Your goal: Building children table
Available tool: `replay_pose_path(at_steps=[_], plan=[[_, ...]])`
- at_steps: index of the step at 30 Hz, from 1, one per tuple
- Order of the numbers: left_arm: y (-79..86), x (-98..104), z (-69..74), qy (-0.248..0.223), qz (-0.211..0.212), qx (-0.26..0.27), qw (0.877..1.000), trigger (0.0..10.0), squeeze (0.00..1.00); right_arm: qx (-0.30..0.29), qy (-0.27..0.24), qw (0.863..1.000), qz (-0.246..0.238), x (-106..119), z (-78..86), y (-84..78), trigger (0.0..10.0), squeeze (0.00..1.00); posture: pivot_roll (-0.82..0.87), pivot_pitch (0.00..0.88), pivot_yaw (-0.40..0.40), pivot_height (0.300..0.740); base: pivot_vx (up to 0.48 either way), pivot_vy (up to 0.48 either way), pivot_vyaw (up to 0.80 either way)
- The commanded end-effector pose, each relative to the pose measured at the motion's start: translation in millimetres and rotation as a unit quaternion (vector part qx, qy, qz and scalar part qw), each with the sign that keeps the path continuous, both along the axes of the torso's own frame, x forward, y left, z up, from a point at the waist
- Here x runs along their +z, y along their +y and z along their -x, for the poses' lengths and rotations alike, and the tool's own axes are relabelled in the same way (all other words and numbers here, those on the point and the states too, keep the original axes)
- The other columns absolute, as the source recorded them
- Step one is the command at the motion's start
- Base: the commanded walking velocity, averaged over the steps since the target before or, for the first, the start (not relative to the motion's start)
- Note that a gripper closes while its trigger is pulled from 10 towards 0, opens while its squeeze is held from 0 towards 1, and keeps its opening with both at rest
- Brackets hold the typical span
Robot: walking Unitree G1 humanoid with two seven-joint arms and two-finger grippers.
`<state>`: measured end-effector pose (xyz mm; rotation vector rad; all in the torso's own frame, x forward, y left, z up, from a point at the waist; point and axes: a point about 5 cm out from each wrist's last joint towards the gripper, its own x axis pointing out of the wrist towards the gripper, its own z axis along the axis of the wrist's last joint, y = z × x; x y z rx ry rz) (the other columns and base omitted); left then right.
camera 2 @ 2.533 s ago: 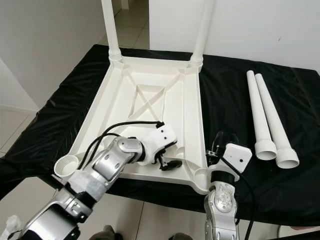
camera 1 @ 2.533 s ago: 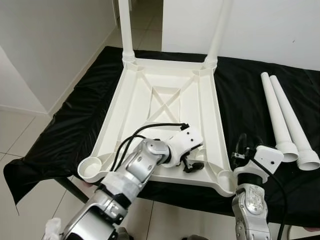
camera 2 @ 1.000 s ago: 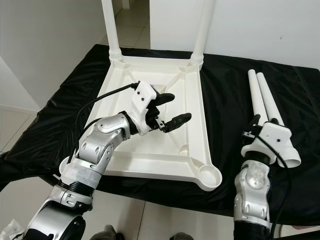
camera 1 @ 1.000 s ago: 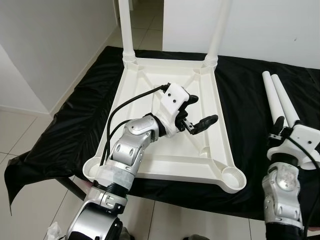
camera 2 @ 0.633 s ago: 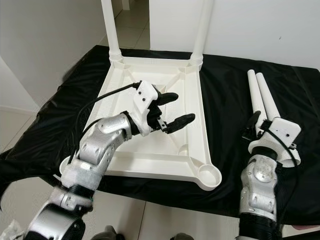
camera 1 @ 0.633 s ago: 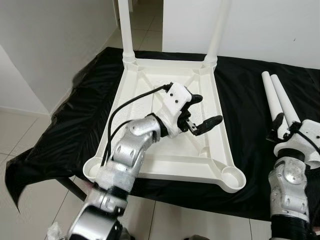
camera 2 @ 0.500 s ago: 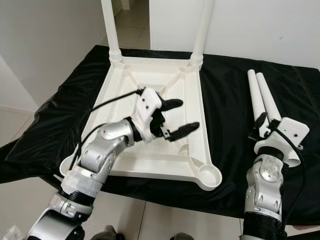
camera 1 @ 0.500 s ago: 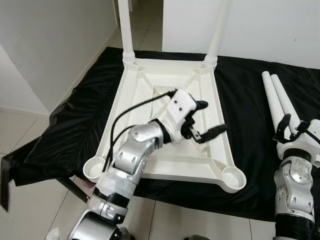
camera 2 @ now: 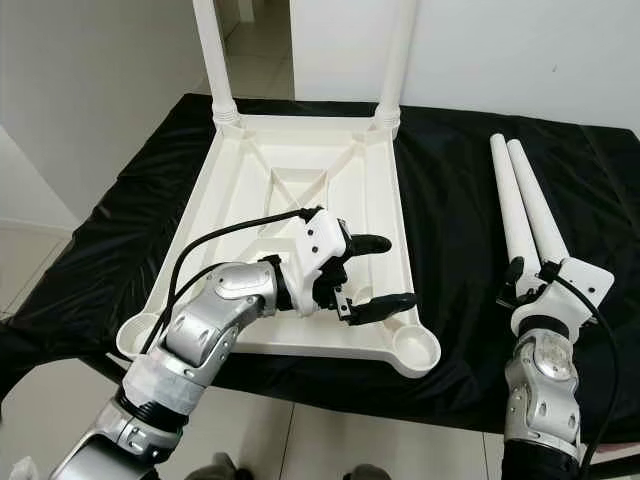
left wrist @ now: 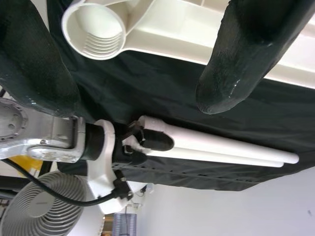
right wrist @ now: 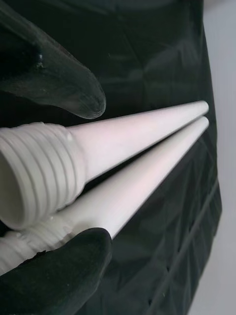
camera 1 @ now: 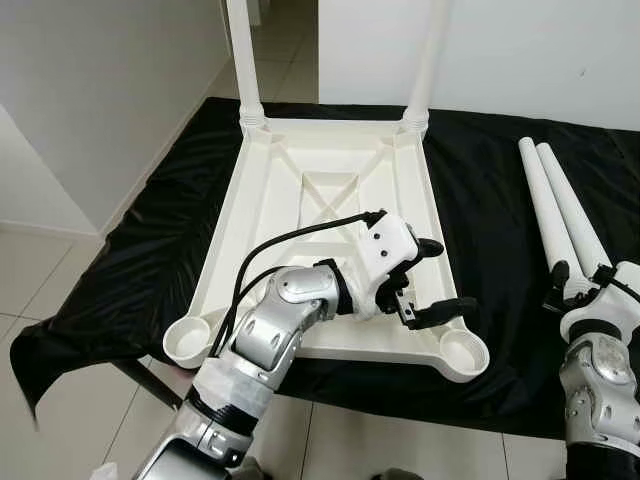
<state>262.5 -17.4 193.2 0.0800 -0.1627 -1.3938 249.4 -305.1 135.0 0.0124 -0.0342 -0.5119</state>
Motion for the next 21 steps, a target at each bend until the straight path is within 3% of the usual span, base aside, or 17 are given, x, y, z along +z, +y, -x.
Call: replay_pose_path(at_steps=[1, 9, 21], plan=[[0.5, -2.1, 3.5, 0.005, -0.009, -0.010, 1.000, 10.0, 0.00, 0.016, 0.025, 0.999, -0.031, -11.3, 2.1, 1.8, 10.0, 0.00, -0.10, 0.057, 0.063, 0.740, 0.000, 0.000, 0.00], [0.8, -2.0, 4.5, 0.008, -0.009, -0.006, 1.000, 10.0, 0.00, 0.047, 0.039, 0.997, -0.042, -16.7, -0.8, 5.6, 10.0, 0.00, -0.09, 0.062, 0.064, 0.740, 0.000, 0.000, 0.00], [-0.6, 1.2, 8.8, 0.008, -0.012, -0.004, 1.000, 10.0, 0.00, 0.090, 0.067, 0.993, -0.029, -18.9, -22.7, -2.5, 10.0, 0.00, -0.06, 0.072, 0.048, 0.740, 0.000, 0.000, 0.00]])
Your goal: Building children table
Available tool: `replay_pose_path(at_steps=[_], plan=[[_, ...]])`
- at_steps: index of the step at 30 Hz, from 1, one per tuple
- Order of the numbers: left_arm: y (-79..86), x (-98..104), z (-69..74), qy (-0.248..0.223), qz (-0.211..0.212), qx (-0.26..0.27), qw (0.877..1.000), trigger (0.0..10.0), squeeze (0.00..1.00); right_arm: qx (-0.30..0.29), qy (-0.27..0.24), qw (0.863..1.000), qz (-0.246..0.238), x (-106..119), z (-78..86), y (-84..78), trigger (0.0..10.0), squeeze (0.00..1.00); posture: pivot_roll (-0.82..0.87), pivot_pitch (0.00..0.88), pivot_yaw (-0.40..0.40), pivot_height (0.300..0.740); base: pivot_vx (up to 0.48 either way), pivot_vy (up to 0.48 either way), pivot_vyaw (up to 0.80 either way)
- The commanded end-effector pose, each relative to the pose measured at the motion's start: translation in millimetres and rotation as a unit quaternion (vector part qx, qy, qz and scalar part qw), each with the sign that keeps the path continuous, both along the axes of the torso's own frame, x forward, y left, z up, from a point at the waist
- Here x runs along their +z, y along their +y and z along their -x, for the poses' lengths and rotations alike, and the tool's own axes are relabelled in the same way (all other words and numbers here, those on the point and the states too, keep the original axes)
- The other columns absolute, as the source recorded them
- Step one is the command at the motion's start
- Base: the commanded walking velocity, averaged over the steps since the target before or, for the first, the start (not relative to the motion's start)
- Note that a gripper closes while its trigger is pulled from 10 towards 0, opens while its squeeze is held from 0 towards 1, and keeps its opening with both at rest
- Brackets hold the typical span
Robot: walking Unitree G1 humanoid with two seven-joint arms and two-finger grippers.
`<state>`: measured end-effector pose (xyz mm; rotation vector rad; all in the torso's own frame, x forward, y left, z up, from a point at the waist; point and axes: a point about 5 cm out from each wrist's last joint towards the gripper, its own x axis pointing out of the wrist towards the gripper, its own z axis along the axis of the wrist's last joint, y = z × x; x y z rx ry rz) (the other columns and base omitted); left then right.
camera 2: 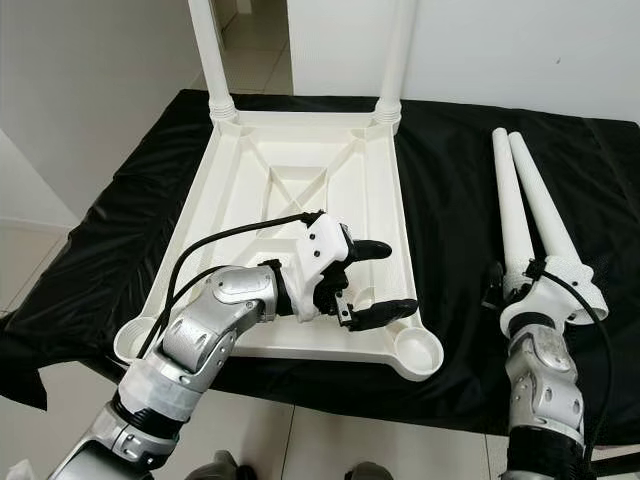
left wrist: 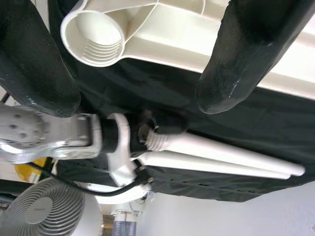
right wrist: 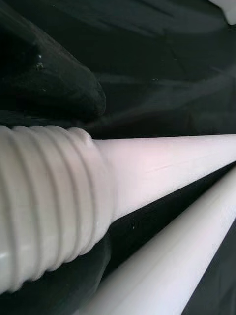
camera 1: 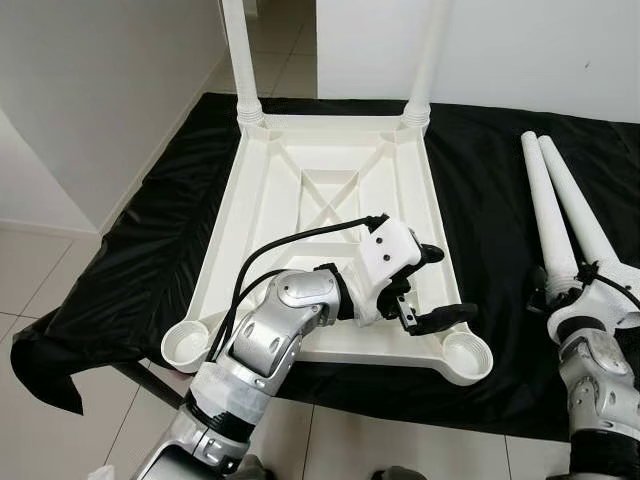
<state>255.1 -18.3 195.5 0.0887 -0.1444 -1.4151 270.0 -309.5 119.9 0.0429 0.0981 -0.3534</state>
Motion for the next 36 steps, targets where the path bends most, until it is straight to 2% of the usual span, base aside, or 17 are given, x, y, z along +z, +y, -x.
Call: replay_pose_path(at_steps=[1, 4, 5, 8, 15, 17, 18, 19, 21, 26, 27, 31, 33, 35, 36], plan=[[0.1, -0.5, 1.7, 0.004, -0.002, 0.007, 1.000, 10.0, 0.00, 0.016, 0.013, 1.000, 0.002, -5.2, -4.3, 1.2, 10.0, 0.00, -0.05, 0.072, 0.048, 0.740, 0.000, 0.000, 0.00], [0.1, 0.1, 2.1, 0.005, -0.002, 0.008, 1.000, 10.0, 0.00, 0.021, 0.020, 1.000, -0.006, -8.0, -5.6, 0.7, 10.0, 0.00, -0.05, 0.072, 0.042, 0.740, 0.000, 0.000, 0.00], [0.4, 0.8, 2.1, 0.004, -0.002, 0.011, 1.000, 10.0, 0.00, 0.026, 0.028, 0.999, -0.015, -11.9, -5.3, 1.9, 0.0, 0.00, -0.05, 0.073, 0.039, 0.740, 0.000, 0.000, 0.00], [1.2, 1.8, 1.7, 0.003, -0.001, 0.015, 1.000, 10.0, 0.00, 0.029, 0.034, 0.999, -0.025, -17.7, -3.4, 4.9, 0.0, 0.00, -0.04, 0.073, 0.036, 0.740, 0.000, 0.000, 0.00], [2.4, 5.8, -2.3, -0.001, 0.002, 0.026, 1.000, 10.0, 0.00, 0.042, 0.029, 0.997, -0.061, -29.5, 1.7, 23.4, 0.0, 0.00, -0.03, 0.067, 0.030, 0.740, 0.000, 0.000, 0.00], [2.4, 5.8, -2.3, -0.001, 0.002, 0.026, 1.000, 10.0, 0.00, 0.042, 0.029, 0.997, -0.061, -29.5, 1.7, 23.4, 0.0, 0.00, -0.03, 0.067, 0.030, 0.740, 0.000, 0.000, 0.00], [3.0, 7.5, -4.0, -0.002, 0.003, 0.029, 1.000, 10.0, 0.00, 0.050, 0.014, 0.997, -0.050, -28.1, 1.6, 28.5, 0.0, 0.00, -0.03, 0.063, 0.029, 0.740, 0.000, 0.000, 0.00], [4.8, 8.3, -9.5, -0.005, 0.002, 0.039, 0.999, 10.0, 0.00, 0.054, -0.033, 0.997, -0.042, -19.5, 2.0, 36.8, 10.0, 0.00, -0.03, 0.058, 0.028, 0.740, 0.000, 0.000, 0.00], [7.0, 9.1, -15.8, -0.010, 0.001, 0.052, 0.999, 10.0, 0.00, 0.054, -0.088, 0.994, -0.035, -8.3, 4.0, 45.4, 10.0, 0.00, -0.03, 0.058, 0.028, 0.740, 0.000, 0.000, 0.00], [10.6, 10.7, -23.7, -0.007, 0.000, 0.071, 0.997, 10.0, 0.00, 0.040, -0.109, 0.993, -0.011, -4.0, 8.4, 50.1, 10.0, 0.00, -0.03, 0.056, 0.029, 0.740, 0.000, 0.000, 0.00], [12.7, 12.4, -27.3, -0.007, 0.003, 0.079, 0.997, 10.0, 0.00, 0.041, -0.121, 0.992, 0.013, -1.5, 11.9, 54.3, 10.0, 0.00, -0.02, 0.050, 0.029, 0.740, 0.000, 0.000, 0.00], [17.0, 16.2, -34.7, 0.003, 0.012, 0.091, 0.996, 10.0, 0.00, 0.045, -0.152, 0.987, 0.022, 4.9, 18.4, 65.8, 10.0, 0.00, -0.02, 0.044, 0.026, 0.740, 0.000, 0.000, 0.00], [17.0, 16.2, -34.7, 0.003, 0.012, 0.091, 0.996, 10.0, 0.00, 0.045, -0.152, 0.987, 0.022, 4.9, 18.4, 65.8, 10.0, 0.00, -0.02, 0.044, 0.026, 0.740, 0.000, 0.000, 0.00], [20.1, 19.8, -37.8, 0.028, 0.025, 0.084, 0.996, 10.0, 0.00, 0.035, -0.186, 0.982, 0.025, 12.2, 25.6, 72.2, 10.0, 0.00, -0.02, 0.035, 0.023, 0.740, 0.000, 0.000, 0.00], [20.1, 19.8, -37.8, 0.028, 0.025, 0.084, 0.996, 10.0, 0.00, 0.035, -0.186, 0.982, 0.025, 12.2, 25.6, 72.2, 10.0, 0.00, -0.02, 0.035, 0.023, 0.740, 0.000, 0.000, 0.00]])
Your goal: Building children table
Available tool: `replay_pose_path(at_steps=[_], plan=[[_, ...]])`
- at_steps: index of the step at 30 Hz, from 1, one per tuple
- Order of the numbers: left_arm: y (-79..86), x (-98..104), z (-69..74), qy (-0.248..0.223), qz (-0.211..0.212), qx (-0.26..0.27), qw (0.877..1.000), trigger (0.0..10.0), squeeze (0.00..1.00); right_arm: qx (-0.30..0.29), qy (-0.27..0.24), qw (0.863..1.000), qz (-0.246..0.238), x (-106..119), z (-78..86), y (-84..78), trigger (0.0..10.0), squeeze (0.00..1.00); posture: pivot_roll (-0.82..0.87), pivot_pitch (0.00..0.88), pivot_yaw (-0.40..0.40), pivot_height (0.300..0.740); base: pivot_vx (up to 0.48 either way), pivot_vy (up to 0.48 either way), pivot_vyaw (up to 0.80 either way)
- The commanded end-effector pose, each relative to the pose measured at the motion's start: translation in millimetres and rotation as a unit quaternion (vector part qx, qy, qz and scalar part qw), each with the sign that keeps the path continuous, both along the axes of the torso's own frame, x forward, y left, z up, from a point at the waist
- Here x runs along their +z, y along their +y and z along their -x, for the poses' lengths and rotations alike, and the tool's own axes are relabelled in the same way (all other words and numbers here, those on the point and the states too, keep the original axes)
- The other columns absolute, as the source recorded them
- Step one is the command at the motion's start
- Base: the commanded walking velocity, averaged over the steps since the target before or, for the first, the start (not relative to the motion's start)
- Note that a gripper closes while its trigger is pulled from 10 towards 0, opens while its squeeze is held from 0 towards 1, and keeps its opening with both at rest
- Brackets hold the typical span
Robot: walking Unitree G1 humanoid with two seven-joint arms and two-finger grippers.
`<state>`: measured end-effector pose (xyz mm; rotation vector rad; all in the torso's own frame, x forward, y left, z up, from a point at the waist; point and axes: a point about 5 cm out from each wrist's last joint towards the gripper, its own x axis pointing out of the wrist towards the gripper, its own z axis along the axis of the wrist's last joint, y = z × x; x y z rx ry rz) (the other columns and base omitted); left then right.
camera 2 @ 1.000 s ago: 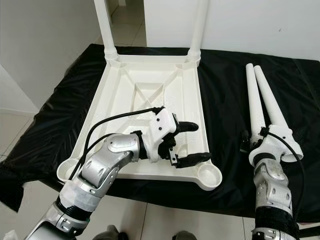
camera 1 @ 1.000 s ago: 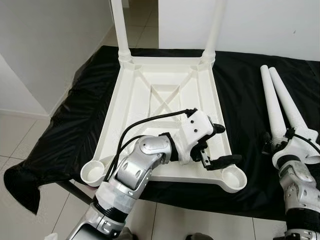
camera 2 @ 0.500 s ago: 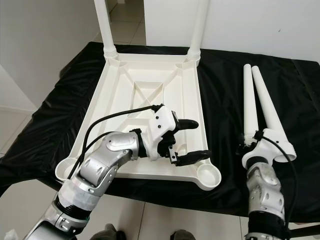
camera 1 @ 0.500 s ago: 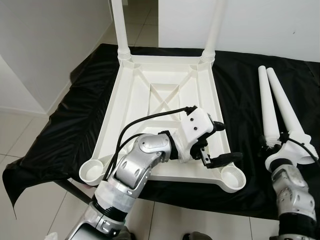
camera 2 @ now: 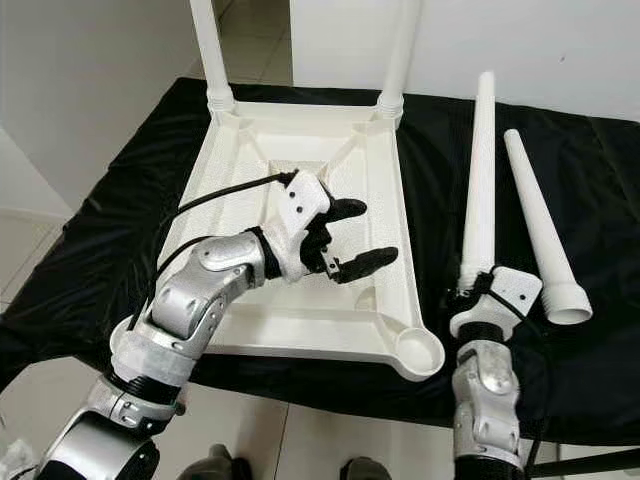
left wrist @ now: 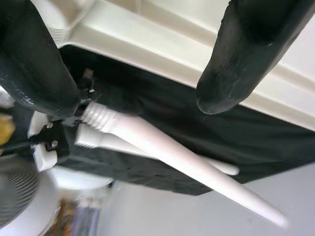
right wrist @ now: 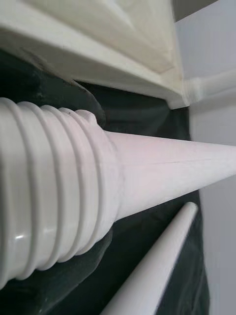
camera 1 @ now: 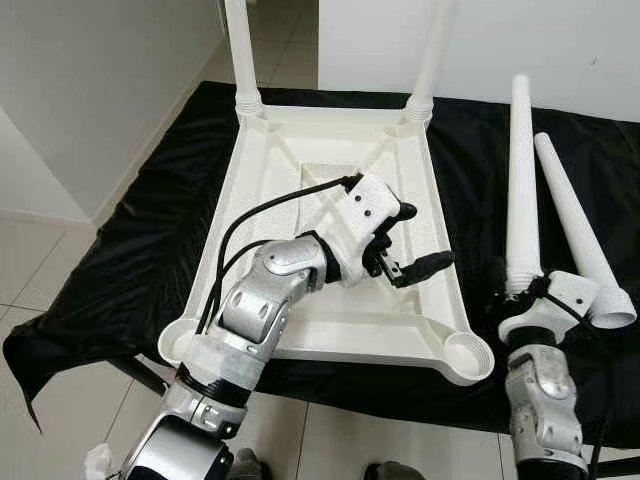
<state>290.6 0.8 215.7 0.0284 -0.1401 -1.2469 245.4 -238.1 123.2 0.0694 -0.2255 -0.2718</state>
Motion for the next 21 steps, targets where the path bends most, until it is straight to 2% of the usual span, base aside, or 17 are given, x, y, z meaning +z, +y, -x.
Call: replay_pose_path(at_steps=[1, 2, 3, 7, 8, 10, 11, 12, 13, 15, 18, 21], plan=[[2.5, 0.9, -3.7, 0.029, 0.011, -0.007, 0.999, 10.0, 0.00, -0.006, -0.037, 0.999, 0.013, 11.8, 3.8, 3.1, 10.0, 0.00, -0.02, 0.033, 0.024, 0.740, 0.000, 0.000, 0.00], [3.9, 2.3, -4.9, 0.049, 0.024, -0.016, 0.998, 10.0, 0.10, -0.008, -0.044, 0.999, 0.012, 13.7, 5.5, 4.5, 10.0, 0.00, -0.02, 0.033, 0.024, 0.740, 0.000, 0.000, 0.00], [6.0, 6.1, -6.1, 0.078, 0.050, -0.034, 0.995, 10.0, 1.00, -0.008, -0.052, 0.998, 0.019, 16.9, 7.0, 6.6, 10.0, 0.00, -0.01, 0.031, 0.027, 0.740, 0.000, 0.000, 0.00], [7.4, 8.7, -6.8, 0.096, 0.066, -0.046, 0.992, 10.0, 1.00, -0.008, -0.056, 0.998, 0.025, 18.6, 7.6, 7.8, 10.0, 0.00, -0.01, 0.031, 0.027, 0.740, 0.000, 0.000, 0.00], [8.2, 13.3, -9.0, 0.113, 0.079, -0.051, 0.989, 10.0, 1.00, -0.010, -0.064, 0.997, 0.032, 22.2, 8.6, 8.8, 10.0, 0.00, -0.01, 0.035, 0.024, 0.740, 0.000, 0.000, 0.00], [8.6, 17.5, -12.8, 0.119, 0.078, -0.045, 0.989, 10.0, 1.00, -0.018, -0.073, 0.996, 0.045, 26.6, 10.0, 9.9, 10.0, 0.00, 0.00, 0.041, 0.021, 0.740, 0.000, 0.000, 0.00], [7.8, 19.7, -17.1, 0.136, 0.071, -0.043, 0.987, 10.0, 0.96, -0.018, -0.079, 0.995, 0.058, 30.2, 11.3, 12.5, 10.0, 0.00, 0.00, 0.039, 0.020, 0.740, 0.000, 0.000, 0.00], [7.8, 19.7, -17.1, 0.136, 0.071, -0.043, 0.987, 10.0, 0.96, -0.018, -0.079, 0.995, 0.058, 30.2, 11.3, 12.5, 10.0, 0.00, 0.00, 0.039, 0.020, 0.740, 0.000, 0.000, 0.00], [8.1, 23.8, -21.0, 0.149, 0.072, -0.041, 0.985, 10.0, 0.00, -0.017, -0.085, 0.994, 0.068, 33.0, 12.4, 14.9, 10.0, 0.00, 0.01, 0.038, 0.022, 0.740, 0.000, 0.000, 0.00], [8.4, 27.3, -23.1, 0.162, 0.076, -0.046, 0.983, 10.0, 0.00, -0.015, -0.090, 0.993, 0.077, 35.1, 13.2, 16.5, 10.0, 0.00, 0.01, 0.037, 0.023, 0.740, 0.000, 0.000, 0.00], [8.5, 38.1, -17.4, 0.205, 0.070, -0.111, 0.970, 10.0, 0.00, 0.001, -0.133, 0.986, 0.100, 52.3, 13.1, 24.3, 10.0, 0.00, 0.02, 0.027, 0.031, 0.740, 0.000, 0.000, 0.00], [8.2, 40.4, -16.7, 0.222, 0.069, -0.123, 0.965, 10.0, 0.00, 0.007, -0.151, 0.983, 0.104, 60.4, 13.4, 27.8, 10.0, 0.00, 0.03, 0.026, 0.031, 0.740, 0.000, 0.000, 0.00]])
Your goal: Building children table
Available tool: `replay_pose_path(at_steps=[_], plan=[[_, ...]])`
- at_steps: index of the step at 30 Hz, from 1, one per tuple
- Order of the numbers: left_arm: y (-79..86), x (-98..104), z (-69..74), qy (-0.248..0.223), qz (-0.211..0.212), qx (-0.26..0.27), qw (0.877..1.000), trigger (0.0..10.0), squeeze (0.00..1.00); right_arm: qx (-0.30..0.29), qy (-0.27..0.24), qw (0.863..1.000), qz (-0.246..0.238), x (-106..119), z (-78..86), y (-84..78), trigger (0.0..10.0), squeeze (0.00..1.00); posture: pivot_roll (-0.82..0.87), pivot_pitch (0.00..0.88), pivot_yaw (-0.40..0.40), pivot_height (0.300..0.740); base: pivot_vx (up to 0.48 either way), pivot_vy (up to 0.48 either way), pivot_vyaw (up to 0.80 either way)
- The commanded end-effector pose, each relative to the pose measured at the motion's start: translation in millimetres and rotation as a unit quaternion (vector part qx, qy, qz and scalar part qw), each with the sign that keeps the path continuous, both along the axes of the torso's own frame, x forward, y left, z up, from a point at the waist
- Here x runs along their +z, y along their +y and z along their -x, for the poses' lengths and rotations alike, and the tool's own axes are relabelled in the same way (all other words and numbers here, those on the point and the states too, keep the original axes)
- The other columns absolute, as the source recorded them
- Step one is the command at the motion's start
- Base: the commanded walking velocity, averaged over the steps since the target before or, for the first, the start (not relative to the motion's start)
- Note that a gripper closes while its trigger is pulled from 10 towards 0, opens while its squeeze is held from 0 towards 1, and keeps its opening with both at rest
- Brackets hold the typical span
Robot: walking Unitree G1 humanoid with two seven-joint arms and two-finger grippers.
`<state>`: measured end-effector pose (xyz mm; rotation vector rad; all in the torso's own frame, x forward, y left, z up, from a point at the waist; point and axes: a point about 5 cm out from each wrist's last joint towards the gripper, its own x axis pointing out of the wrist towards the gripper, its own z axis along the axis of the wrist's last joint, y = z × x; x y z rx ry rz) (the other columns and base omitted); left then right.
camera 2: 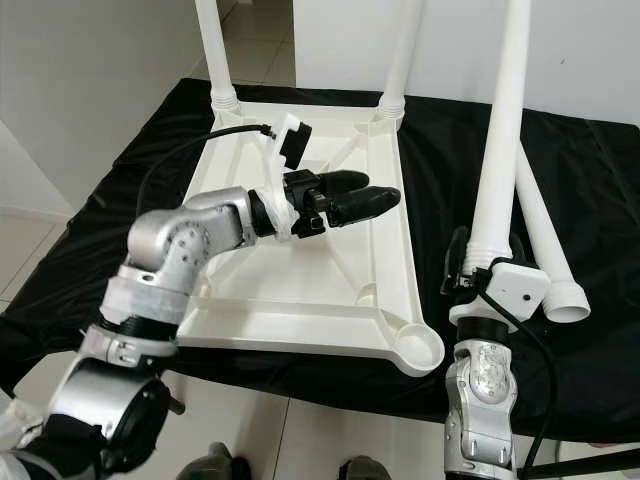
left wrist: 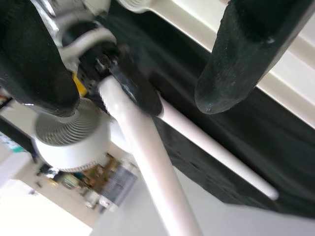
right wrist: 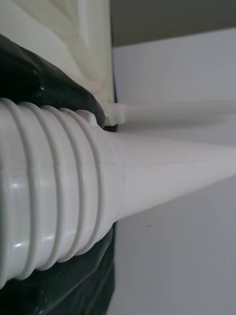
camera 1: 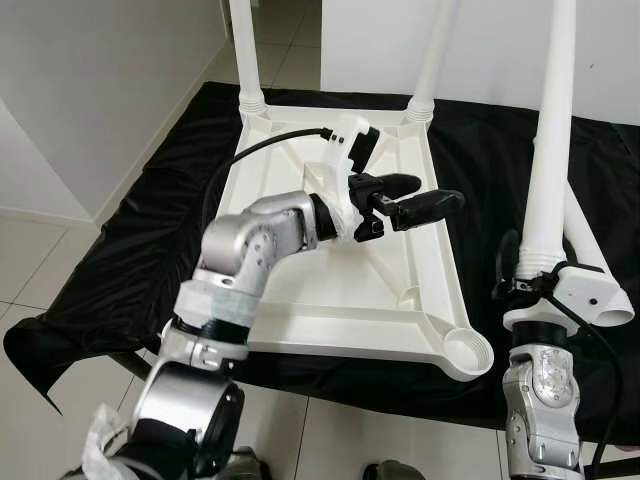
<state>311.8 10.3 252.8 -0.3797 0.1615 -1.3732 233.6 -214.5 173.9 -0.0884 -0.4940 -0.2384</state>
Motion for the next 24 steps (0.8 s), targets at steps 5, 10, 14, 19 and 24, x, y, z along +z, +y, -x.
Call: replay_pose_path(at_steps=[5, 10, 14, 19, 24], plan=[[-3.8, 14.0, 0.6, 0.048, 0.043, -0.071, 0.995, 10.0, 0.00, 0.049, -0.069, 0.996, 0.025, 33.6, -0.7, 22.6, 10.0, 0.00, 0.02, 0.007, 0.042, 0.740, 0.000, 0.000, 0.00], [-6.7, 19.3, -2.4, 0.050, 0.051, -0.083, 0.994, 10.0, 0.00, 0.131, -0.049, 0.989, 0.055, 31.9, -3.7, 46.1, 10.0, 0.00, 0.02, 0.003, 0.051, 0.740, 0.000, 0.000, 0.00], [-7.9, 22.2, -4.2, 0.058, 0.051, -0.083, 0.994, 10.0, 0.00, 0.151, -0.039, 0.986, 0.059, 28.6, -2.6, 52.2, 10.0, 0.00, 0.01, 0.000, 0.058, 0.740, 0.000, 0.000, 0.00], [-10.0, 25.6, -15.4, 0.069, 0.053, -0.064, 0.994, 10.0, 0.00, 0.187, -0.010, 0.979, 0.076, 20.2, -0.3, 62.9, 10.0, 0.00, -0.01, 0.000, 0.060, 0.740, 0.000, 0.000, 0.00], [-8.6, 35.0, -31.0, 0.081, 0.064, -0.035, 0.994, 10.0, 0.00, 0.209, 0.011, 0.973, 0.095, 14.2, 3.6, 68.6, 10.0, 0.00, -0.02, 0.000, 0.066, 0.740, 0.000, 0.000, 0.00]])
